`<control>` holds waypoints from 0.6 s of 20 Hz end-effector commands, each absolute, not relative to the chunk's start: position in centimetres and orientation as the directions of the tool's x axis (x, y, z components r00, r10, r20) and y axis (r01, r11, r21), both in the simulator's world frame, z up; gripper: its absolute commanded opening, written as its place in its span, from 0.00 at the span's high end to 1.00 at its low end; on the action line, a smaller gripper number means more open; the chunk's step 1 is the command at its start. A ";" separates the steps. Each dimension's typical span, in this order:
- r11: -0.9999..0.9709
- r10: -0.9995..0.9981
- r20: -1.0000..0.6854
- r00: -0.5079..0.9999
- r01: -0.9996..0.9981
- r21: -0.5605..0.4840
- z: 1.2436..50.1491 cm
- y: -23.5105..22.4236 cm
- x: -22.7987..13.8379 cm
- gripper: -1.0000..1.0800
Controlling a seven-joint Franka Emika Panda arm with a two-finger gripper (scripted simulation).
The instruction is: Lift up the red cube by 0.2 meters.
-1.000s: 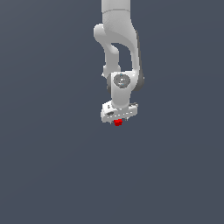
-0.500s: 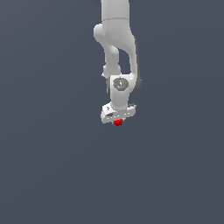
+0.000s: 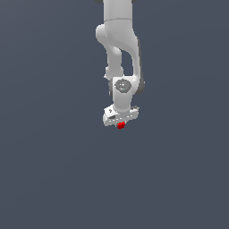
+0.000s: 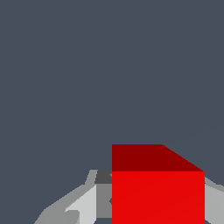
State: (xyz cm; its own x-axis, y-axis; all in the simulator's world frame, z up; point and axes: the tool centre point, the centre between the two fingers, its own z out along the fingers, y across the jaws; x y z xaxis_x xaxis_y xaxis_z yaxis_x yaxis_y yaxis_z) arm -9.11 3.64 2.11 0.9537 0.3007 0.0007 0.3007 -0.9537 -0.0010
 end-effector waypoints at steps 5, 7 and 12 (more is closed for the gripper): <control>-0.954 0.301 0.001 0.954 0.301 -0.001 2.7 3.6 -9.1 1.00; -0.954 0.301 0.001 0.954 0.301 -0.001 3.3 3.6 -9.2 1.00; -0.954 0.301 0.001 0.954 0.301 -0.001 5.8 3.6 -9.2 1.00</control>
